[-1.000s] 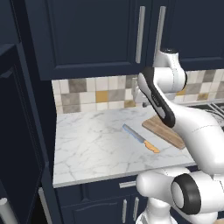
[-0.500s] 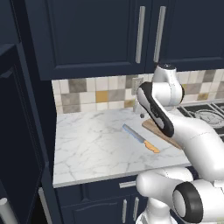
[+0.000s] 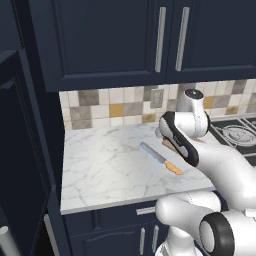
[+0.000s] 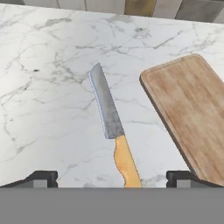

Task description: Move the cutting board and knife to the sink. Then move spray from the cabinet to the counter.

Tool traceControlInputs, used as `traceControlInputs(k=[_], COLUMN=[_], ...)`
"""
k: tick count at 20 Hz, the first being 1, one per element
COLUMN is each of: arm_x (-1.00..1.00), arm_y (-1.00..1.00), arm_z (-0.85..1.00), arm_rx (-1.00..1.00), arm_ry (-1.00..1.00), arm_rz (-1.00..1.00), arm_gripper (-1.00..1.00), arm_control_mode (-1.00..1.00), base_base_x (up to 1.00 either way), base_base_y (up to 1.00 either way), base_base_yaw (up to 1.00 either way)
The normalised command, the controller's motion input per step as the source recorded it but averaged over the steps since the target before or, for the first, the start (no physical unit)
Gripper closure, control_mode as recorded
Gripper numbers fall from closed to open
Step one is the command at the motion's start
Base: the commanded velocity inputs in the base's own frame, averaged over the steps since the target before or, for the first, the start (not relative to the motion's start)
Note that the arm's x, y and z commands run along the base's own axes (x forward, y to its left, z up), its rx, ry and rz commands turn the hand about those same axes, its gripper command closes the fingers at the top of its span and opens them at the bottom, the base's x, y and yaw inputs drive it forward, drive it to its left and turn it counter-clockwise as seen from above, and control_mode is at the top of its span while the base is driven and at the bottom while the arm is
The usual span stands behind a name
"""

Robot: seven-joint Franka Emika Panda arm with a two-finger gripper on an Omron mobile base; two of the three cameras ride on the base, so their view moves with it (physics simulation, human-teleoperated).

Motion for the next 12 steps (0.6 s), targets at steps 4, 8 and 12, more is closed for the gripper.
traceControlInputs(k=[4,8,12], arm_x=[0.43,0.58,0.54], arm_y=[-0.12,-0.10,-0.19], arm_z=[-0.31,-0.13,0.00], arm_rx=[-0.11,-0.03,0.00], arm_ry=[-0.07,0.00,0.00], arm_rz=[0.05,0.05,0.04], arm_gripper=[-1.00,-1.00,-1.00], arm_control_mode=[-1.00,-1.00,-1.00], base_base_x=[0.00,0.00,0.00], base_base_y=[0.00,0.00,0.00], base_base_yaw=[0.00,0.00,0.00])
